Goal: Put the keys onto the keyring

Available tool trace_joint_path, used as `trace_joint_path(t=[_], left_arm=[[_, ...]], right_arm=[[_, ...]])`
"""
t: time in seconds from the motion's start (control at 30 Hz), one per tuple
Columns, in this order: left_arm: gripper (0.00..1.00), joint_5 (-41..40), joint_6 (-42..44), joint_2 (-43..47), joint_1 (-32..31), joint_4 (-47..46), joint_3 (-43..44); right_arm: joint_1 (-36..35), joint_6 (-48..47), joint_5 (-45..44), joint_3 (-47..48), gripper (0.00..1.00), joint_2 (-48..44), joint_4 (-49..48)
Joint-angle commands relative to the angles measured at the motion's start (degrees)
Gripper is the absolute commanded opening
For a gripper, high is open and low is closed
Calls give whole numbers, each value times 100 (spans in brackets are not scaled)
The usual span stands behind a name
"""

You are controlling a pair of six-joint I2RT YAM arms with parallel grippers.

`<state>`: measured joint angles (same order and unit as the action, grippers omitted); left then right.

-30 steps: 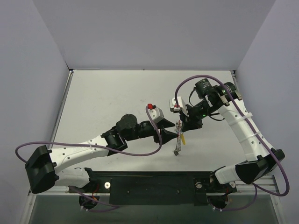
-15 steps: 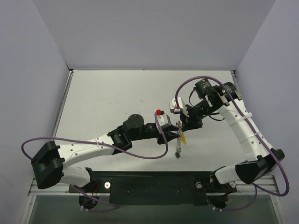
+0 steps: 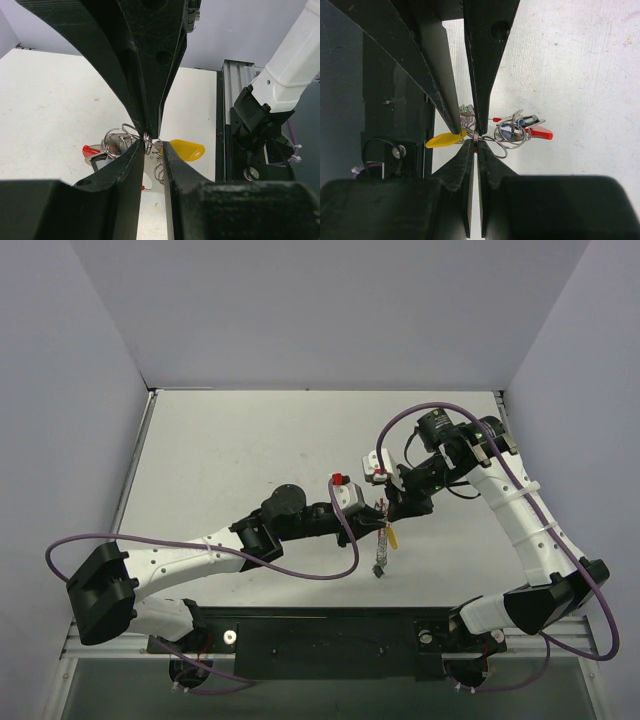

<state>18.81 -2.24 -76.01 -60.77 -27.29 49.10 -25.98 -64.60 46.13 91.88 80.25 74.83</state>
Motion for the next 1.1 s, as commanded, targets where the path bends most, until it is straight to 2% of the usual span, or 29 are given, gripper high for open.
trace_joint_path(t=[0.0, 0.07, 0.2, 0.4, 0.63, 0.73, 1.03, 1.07], left_arm=[[29, -9, 83, 33, -14, -330, 214], [21, -17, 83, 33, -5, -321, 231], [20, -35, 66, 16, -5, -295, 267], [24, -53, -57, 25, -5, -338, 249], [37, -97, -154, 139, 4, -461, 205], [37, -70, -163, 139, 13, -453, 231], [23, 158, -145, 42, 48, -356, 302], [17, 210, -145, 33, 48, -347, 302]], right_arm=[[-13, -97, 283, 59, 0, -71, 1341], [-13, -97, 291, 59, 0, -62, 1333], [-13, -123, 318, 41, 0, -62, 1342], [-21, -132, 327, 32, 0, -62, 1359], [-48, -141, 353, 14, 0, -62, 1359], [-57, -149, 344, 76, 0, -27, 1385], [-74, -167, 335, 76, 0, 0, 1412], [-74, -176, 344, 76, 0, 8, 1421]])
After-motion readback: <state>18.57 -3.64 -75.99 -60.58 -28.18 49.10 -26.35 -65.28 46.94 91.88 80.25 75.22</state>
